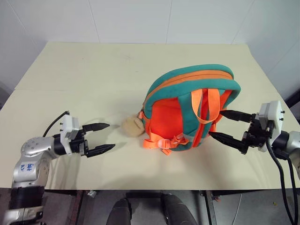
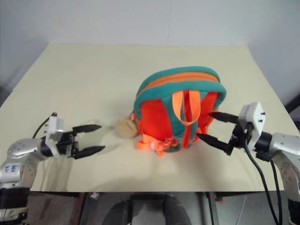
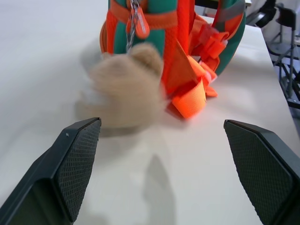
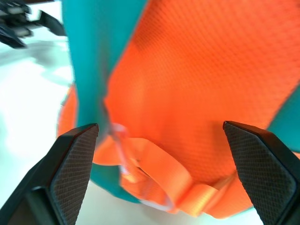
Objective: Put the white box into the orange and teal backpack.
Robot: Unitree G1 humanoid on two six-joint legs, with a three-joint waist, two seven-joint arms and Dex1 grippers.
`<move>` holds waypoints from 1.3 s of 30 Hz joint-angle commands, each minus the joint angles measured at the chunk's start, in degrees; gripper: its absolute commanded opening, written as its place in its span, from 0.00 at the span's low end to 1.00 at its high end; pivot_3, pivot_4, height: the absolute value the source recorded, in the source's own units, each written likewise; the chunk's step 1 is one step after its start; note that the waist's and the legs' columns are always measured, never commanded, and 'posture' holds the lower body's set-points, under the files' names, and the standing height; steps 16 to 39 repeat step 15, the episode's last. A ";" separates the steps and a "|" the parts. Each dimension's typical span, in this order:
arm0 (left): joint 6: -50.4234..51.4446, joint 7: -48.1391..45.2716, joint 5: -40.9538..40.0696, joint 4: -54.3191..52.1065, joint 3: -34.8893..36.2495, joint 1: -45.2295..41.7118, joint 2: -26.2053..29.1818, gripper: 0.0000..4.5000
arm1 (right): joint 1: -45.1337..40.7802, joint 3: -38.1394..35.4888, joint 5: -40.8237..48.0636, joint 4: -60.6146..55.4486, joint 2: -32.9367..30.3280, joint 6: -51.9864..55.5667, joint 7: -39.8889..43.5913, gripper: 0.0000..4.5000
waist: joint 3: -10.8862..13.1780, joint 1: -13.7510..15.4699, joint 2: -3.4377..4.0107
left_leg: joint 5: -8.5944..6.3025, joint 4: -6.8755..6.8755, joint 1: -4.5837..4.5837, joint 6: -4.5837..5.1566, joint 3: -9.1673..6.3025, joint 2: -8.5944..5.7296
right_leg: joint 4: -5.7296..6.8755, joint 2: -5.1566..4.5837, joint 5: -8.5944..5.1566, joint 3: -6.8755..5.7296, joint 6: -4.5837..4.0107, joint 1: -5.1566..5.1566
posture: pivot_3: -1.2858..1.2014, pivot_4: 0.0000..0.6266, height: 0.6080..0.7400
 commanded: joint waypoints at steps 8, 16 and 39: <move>-5.16 2.03 -1.70 -5.06 3.93 2.15 0.01 0.99 | -0.46 -2.00 -1.60 5.77 -1.79 -7.57 5.83 1.00 | 0.01 0.07 -0.01 | 0.03 0.04 0.08 0.04 0.16 0.00 | -0.09 0.00 0.00 0.14 -0.01 0.07 | 0.52 0.24 1.00; -6.60 1.67 -1.71 -4.26 1.09 -2.40 -0.42 0.99 | 4.06 -4.45 -0.68 3.99 -2.60 -6.91 7.47 1.00 | 0.01 0.16 -0.01 | 0.03 0.02 0.07 0.05 0.19 -0.01 | -0.11 0.01 0.04 0.16 0.07 0.06 | 0.52 0.24 1.00; -6.60 1.67 -1.71 -4.26 1.09 -2.40 -0.42 0.99 | 4.06 -4.45 -0.68 3.99 -2.60 -6.91 7.47 1.00 | 0.01 0.16 -0.01 | 0.03 0.02 0.07 0.05 0.19 -0.01 | -0.11 0.01 0.04 0.16 0.07 0.06 | 0.52 0.24 1.00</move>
